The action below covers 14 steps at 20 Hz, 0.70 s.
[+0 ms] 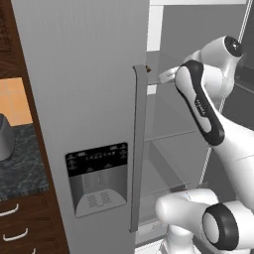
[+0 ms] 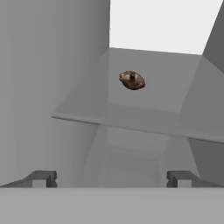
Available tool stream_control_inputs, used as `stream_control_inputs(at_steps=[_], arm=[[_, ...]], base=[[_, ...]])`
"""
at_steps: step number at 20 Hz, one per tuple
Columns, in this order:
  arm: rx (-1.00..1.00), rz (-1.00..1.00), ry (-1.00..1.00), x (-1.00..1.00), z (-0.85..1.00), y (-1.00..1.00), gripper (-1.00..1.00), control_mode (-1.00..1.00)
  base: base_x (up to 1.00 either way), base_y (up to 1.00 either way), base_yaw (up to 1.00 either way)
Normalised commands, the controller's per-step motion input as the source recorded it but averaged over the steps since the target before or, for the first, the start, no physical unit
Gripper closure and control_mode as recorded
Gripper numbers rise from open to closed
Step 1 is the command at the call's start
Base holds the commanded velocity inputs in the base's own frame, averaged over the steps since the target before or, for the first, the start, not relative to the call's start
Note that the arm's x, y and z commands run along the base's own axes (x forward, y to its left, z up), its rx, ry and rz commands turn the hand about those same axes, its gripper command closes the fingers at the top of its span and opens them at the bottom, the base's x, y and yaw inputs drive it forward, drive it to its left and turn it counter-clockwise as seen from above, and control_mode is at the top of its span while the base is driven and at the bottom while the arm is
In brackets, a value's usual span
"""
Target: Place one mushroom and one fish in each tupperware on the nearby counter, to pack two identical lunches.
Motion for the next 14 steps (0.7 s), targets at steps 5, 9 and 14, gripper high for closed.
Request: stream_control_inputs(at_steps=[5, 9, 14], arm=[[0.00, 0.01, 0.00, 0.93, -0.05, 0.39, -1.00, -1.00], [0.01, 0.03, 0.00, 0.84, -0.09, 0.18, -1.00, -1.00], [0.00, 0.01, 0.00, 0.38, 0.00, -0.09, -1.00, -1.00]], base=[[0.00, 0.00, 0.00], [0.00, 0.00, 0.00], [0.00, 0.00, 0.00]])
